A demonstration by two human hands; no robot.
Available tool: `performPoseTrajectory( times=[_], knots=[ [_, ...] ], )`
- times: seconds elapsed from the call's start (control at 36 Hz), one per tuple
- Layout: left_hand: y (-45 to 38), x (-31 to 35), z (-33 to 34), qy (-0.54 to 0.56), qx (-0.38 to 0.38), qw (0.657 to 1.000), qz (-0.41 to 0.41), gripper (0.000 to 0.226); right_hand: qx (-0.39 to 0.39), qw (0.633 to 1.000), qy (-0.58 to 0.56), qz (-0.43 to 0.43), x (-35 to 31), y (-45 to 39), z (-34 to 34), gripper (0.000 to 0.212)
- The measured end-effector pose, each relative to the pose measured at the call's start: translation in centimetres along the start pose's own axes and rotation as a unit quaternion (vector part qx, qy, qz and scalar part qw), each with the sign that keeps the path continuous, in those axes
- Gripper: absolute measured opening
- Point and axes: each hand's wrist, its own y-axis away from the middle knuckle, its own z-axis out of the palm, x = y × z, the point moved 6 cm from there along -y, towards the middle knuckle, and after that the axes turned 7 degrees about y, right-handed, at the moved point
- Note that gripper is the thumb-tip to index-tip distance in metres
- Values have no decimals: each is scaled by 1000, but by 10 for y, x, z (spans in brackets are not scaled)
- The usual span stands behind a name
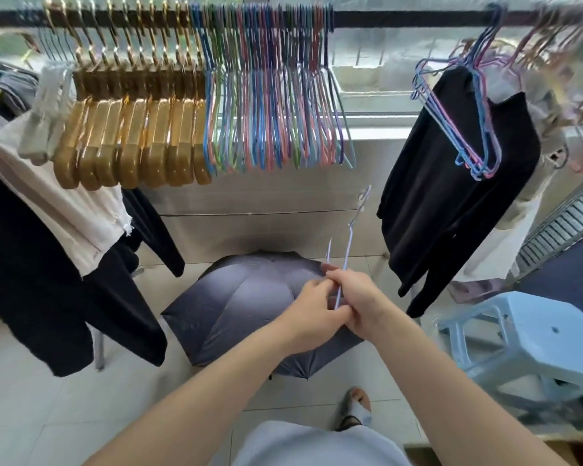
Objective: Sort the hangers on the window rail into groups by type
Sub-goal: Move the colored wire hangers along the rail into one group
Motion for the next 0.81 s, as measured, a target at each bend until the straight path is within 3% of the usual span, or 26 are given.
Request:
performPoseTrajectory(
  times=[0.17,0.28,0.33,0.56,0.69,0.81],
  knots=[
    [-1,-5,-5,-30,-28,999,7,45,82,981,173,12,-15,-12,-62,33],
    [-9,-1,-43,1,72,996,46,21,123,962,242,-15,-40,-13,-103,40],
    [-9,12,-65,47,110,989,82,23,130,957,257,-31,-63,-8,-111,37],
    [1,141,-154,-27,146,965,217,14,196,915,320,-150,-190,46,-118,27],
    [-6,198,-192,-86,166,955,232,14,208,886,360,-205,-243,61,-123,27],
    [-10,227,-214,-129,191,945,233,12,221,895,323,-217,-276,66,-128,31]
  ],
)
